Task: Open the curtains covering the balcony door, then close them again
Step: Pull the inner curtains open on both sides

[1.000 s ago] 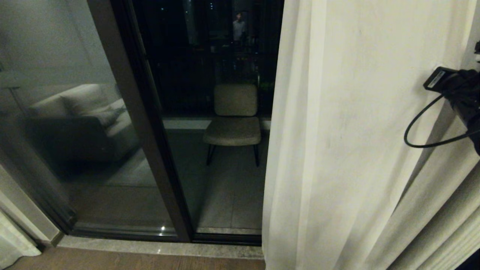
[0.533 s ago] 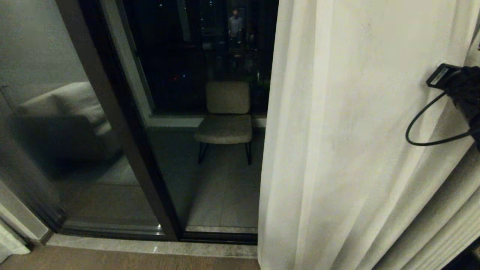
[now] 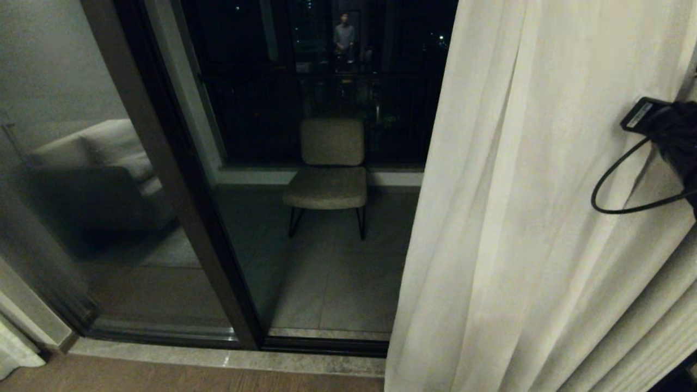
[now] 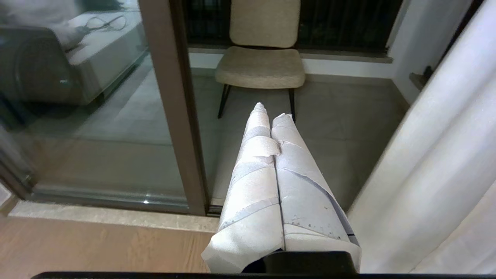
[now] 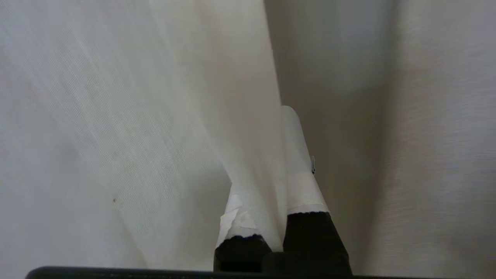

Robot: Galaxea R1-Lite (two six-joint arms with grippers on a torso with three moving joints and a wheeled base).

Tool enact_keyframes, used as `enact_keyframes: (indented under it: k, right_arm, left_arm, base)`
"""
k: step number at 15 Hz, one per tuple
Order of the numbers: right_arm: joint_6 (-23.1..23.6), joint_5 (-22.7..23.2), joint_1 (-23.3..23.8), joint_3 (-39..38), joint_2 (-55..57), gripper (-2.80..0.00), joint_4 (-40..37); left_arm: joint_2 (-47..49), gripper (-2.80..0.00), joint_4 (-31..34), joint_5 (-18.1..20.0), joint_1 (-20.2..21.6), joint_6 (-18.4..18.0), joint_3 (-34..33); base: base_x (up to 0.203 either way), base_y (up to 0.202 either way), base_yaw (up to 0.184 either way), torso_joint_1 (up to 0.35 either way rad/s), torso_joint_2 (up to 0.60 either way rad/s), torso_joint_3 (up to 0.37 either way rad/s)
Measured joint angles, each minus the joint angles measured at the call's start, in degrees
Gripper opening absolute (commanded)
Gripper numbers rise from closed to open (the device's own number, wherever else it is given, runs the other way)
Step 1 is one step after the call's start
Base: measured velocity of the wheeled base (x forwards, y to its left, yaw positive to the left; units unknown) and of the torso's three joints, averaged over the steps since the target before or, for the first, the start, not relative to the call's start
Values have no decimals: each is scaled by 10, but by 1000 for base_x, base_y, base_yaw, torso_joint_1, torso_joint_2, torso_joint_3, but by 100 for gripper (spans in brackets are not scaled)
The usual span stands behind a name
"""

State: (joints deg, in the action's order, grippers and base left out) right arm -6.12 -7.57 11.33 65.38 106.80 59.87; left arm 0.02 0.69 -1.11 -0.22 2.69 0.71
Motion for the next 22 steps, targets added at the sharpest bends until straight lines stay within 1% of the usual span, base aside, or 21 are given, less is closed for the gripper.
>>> enact_keyframes:
  k: [7, 9, 15, 22]
  right_arm:
    - [0, 0, 1, 3, 5, -280, 2]
    - [0, 1, 13, 16, 11, -280, -3]
    - [-1, 2, 87, 63, 47, -280, -7]
    - [-1, 3, 196, 116, 108, -280, -9]
  left_arm:
    - [0, -280, 0, 0, 0, 0, 0]
    - [0, -280, 0, 0, 0, 0, 0]
    - [0, -280, 0, 0, 0, 0, 0]
    - [0, -280, 0, 0, 0, 0, 0]
  base:
    - [0, 0, 0, 0, 0, 0]
    - [0, 0, 0, 0, 0, 0]
    - [0, 0, 0, 0, 0, 0]
    - [0, 0, 0, 0, 0, 0]
